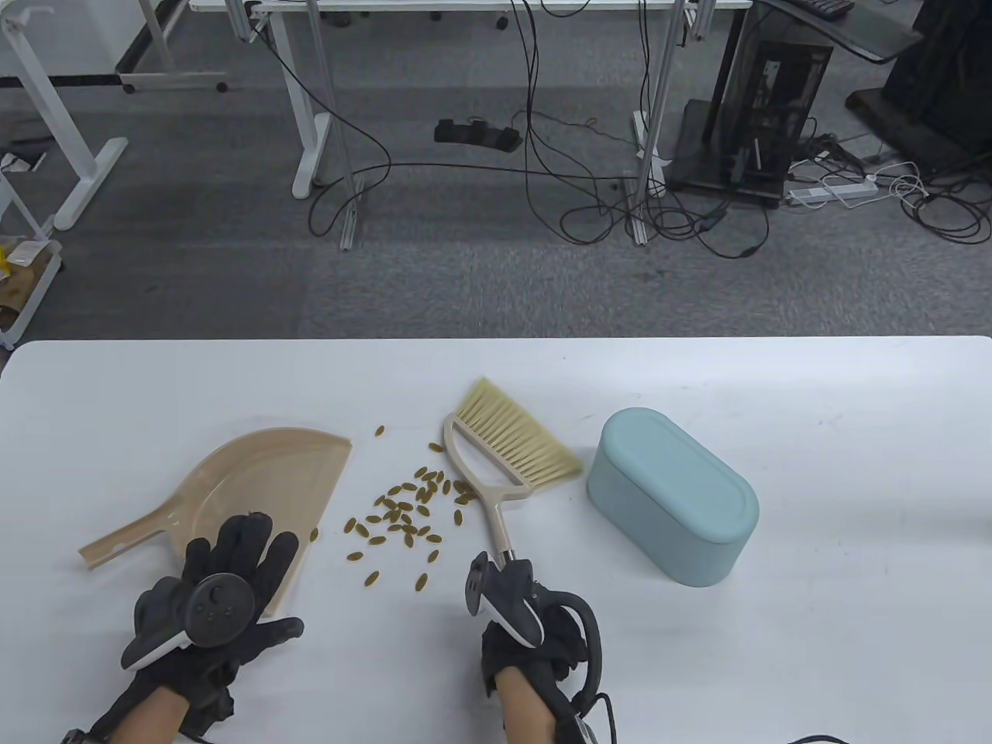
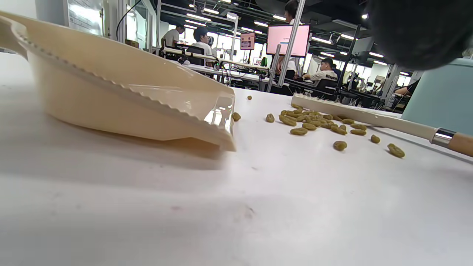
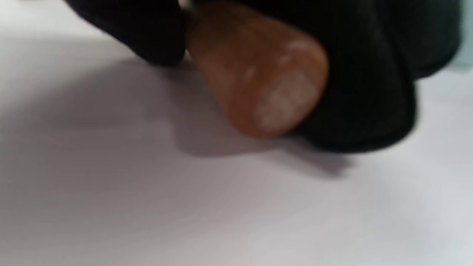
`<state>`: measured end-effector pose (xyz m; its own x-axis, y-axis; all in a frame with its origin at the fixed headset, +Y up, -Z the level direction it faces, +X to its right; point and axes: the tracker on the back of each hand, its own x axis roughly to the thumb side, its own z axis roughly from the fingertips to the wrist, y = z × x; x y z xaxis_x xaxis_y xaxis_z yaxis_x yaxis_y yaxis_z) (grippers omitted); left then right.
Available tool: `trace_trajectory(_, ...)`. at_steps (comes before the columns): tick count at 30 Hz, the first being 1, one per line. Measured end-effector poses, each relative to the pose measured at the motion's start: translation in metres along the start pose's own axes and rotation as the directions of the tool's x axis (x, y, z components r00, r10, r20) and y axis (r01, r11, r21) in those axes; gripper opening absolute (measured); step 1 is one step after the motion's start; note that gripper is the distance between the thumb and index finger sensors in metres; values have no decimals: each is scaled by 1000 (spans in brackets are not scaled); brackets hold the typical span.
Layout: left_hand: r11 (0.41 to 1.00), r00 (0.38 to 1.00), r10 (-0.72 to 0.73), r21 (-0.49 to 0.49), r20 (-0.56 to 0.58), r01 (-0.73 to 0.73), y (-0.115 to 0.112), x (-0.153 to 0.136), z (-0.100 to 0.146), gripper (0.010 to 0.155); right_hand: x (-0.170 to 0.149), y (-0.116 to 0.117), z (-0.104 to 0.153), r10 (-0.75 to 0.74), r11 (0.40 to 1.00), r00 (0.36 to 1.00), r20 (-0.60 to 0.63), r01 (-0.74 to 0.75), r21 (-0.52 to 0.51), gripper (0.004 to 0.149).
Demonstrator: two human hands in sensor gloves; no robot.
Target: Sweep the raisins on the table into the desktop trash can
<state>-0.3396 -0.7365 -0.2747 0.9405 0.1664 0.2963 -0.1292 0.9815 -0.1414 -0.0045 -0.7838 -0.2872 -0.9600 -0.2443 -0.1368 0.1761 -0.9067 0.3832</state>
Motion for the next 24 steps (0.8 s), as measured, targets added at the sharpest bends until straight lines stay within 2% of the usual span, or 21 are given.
trace_trajectory(2, 999, 1000, 17, 35, 14, -17, 4, 0, 2, 94, -4, -2, 0, 58, 998, 997, -52, -57, 15, 68)
trace_trajectory(4, 995, 998, 42, 91, 42, -46, 8, -1, 3, 93, -16, -4, 0, -10, 996, 995, -97, 1, -90, 65)
trace_trajectory(5, 992, 997, 52, 112, 50, -57, 10, -1, 4, 92, -25, -8, 1, -73, 981, 991, -111, 51, -185, 61)
trace_trajectory(7, 989, 997, 64, 128, 46, -69, 13, -3, 4, 92, -40, -14, 4, -129, 950, 987, -96, 96, -298, 59)
trace_trajectory(11, 982, 994, 102, 153, 38, -106, 14, -10, 5, 92, -59, -35, 17, -42, 903, 998, -53, 15, -430, 56)
trace_trajectory(12, 977, 993, 114, 175, 43, -119, 14, -12, 6, 91, -65, -42, 23, -65, 874, 998, -20, 47, -484, 57)
trace_trajectory(13, 974, 991, 123, 187, 45, -129, 15, -14, 6, 90, -69, -46, 27, -119, 862, 993, 15, 110, -495, 57)
trace_trajectory(15, 963, 988, 145, 220, 50, -152, 17, -17, 8, 90, -80, -55, 38, -315, 816, 939, 136, 342, -467, 58)
trace_trajectory(16, 959, 987, 152, 233, 55, -160, 18, -18, 8, 90, -84, -58, 41, -403, 778, 894, 198, 448, -440, 58)
trace_trajectory(17, 953, 985, 161, 250, 60, -170, 19, -19, 9, 89, -88, -62, 48, -548, 703, 787, 283, 616, -354, 60)
trace_trajectory(18, 949, 984, 166, 262, 62, -177, 20, -20, 10, 89, -89, -64, 51, -634, 635, 688, 352, 724, -269, 62)
trace_trajectory(19, 944, 983, 175, 273, 65, -186, 20, -21, 11, 89, -91, -67, 56, -755, 518, 524, 394, 845, -130, 63)
trace_trajectory(20, 941, 982, 180, 278, 65, -191, 21, -22, 11, 89, -91, -68, 59, -820, 433, 412, 398, 901, -41, 65)
trace_trajectory(21, 939, 981, 186, 282, 64, -196, 21, -23, 12, 89, -90, -68, 59, -888, 316, 238, 394, 937, 147, 68)
trace_trajectory(22, 939, 980, 188, 282, 64, -198, 21, -23, 12, 89, -89, -68, 59, -926, 245, 142, 351, 932, 269, 69)
trace_trajectory(23, 938, 980, 191, 281, 64, -201, 20, -24, 12, 88, -86, -65, 58, -960, 143, 24, 278, 897, 418, 70)
trace_trajectory(24, 938, 979, 192, 282, 64, -202, 20, -24, 12, 88, -84, -62, 57, -971, 81, -45, 234, 861, 503, 71)
